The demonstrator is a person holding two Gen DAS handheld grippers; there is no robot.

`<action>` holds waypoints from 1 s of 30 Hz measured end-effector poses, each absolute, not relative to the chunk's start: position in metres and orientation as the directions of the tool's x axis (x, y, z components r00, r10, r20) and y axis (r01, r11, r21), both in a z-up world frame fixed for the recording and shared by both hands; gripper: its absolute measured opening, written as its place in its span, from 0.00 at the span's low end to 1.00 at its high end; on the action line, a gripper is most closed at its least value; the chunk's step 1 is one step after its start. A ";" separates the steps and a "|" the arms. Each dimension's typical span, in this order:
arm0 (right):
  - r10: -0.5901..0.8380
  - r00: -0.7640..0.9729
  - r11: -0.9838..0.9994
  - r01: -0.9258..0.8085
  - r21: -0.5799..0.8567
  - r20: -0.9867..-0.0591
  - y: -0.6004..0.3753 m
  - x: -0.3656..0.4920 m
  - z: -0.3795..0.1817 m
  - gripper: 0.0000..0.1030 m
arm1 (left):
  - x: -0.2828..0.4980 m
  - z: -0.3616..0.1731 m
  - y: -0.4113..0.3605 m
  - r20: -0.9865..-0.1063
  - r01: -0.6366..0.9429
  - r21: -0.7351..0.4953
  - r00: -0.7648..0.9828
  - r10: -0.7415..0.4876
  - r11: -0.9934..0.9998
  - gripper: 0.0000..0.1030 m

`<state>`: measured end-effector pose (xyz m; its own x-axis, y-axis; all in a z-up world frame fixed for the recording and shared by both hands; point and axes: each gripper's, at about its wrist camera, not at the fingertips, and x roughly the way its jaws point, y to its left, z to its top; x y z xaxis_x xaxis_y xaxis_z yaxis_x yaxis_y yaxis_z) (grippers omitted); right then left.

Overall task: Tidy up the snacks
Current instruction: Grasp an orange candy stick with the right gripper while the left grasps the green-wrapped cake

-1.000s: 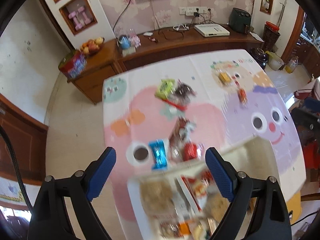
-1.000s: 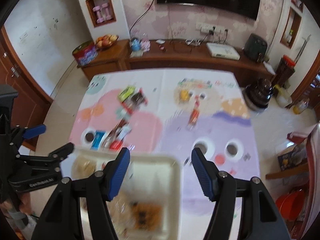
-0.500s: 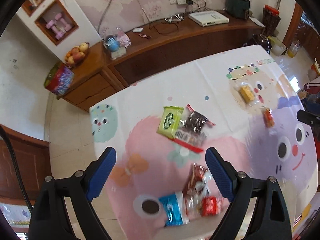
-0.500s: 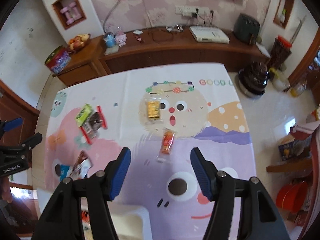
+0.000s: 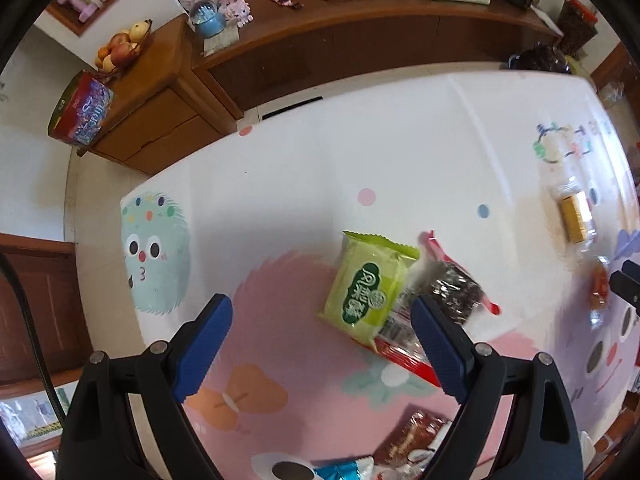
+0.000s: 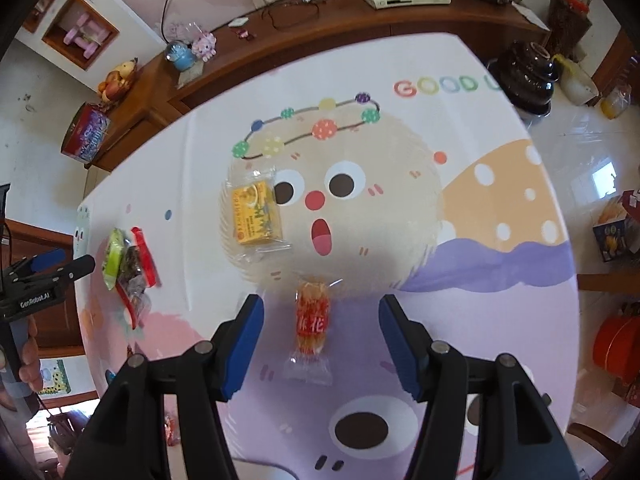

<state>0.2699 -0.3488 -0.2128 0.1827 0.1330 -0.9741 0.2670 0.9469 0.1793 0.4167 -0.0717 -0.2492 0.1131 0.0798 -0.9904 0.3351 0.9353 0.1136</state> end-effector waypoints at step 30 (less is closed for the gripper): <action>0.075 0.187 0.985 0.141 0.103 -0.979 -0.302 0.243 -0.202 0.21 | 0.388 -0.239 -0.049 -0.991 0.194 0.015 0.134 -0.011 0.981 0.34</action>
